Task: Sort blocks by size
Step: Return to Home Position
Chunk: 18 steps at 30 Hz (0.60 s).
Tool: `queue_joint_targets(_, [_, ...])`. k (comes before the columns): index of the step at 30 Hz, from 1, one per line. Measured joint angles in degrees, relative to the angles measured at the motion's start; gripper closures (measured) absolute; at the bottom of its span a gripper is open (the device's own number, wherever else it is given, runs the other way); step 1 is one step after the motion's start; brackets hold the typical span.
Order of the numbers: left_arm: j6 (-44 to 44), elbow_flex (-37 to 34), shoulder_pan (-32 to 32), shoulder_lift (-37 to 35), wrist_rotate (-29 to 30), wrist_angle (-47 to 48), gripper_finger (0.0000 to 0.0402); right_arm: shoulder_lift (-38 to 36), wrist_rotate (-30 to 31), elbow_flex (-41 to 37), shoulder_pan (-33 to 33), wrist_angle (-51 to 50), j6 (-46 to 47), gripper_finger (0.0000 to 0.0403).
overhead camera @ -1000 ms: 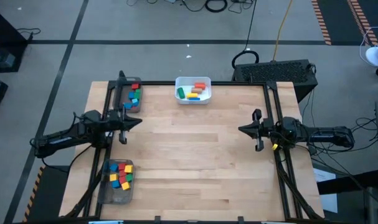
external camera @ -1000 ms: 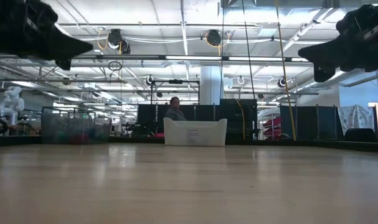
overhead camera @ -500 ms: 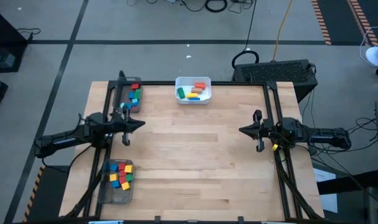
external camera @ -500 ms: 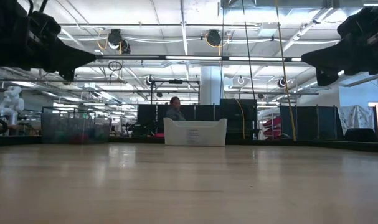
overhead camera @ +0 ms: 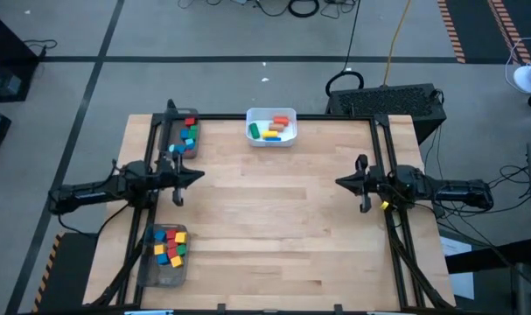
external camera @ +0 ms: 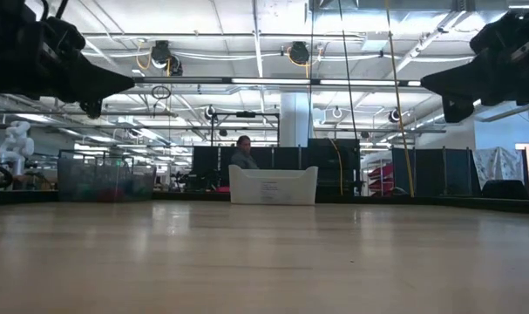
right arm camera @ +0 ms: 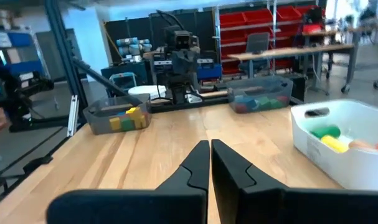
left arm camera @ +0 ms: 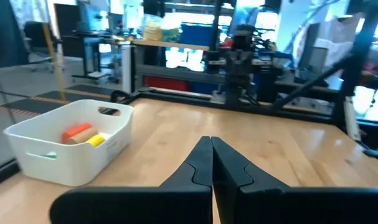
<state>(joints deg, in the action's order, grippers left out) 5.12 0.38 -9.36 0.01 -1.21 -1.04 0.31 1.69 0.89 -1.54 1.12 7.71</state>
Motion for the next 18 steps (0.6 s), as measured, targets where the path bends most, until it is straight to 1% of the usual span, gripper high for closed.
queue_joint_targets(4, [-0.32, -0.02, 2.76, 0.01, 1.42, -0.02, 0.0402, 2.07, 1.04, 0.00, 0.13, 0.13, 2.34, 0.0403])
queue_joint_targets(7, [-1.15, -0.02, 4.21, 0.00, 2.85, -0.19, 0.0402, 3.29, 1.42, 0.00, 0.15, 0.28, 1.04, 0.0403])
queue_joint_targets(12, [-1.37, -0.02, 4.62, 0.00, 4.44, -0.33, 0.0402, 2.36, 1.68, 0.00, 0.13, 0.69, -1.62, 0.0403])
queue_joint_targets(18, [-1.27, -0.04, 4.62, 0.00, 2.52, -0.08, 0.0397, 1.56, 1.40, -0.02, 0.11, 0.68, -1.74, 0.0403])
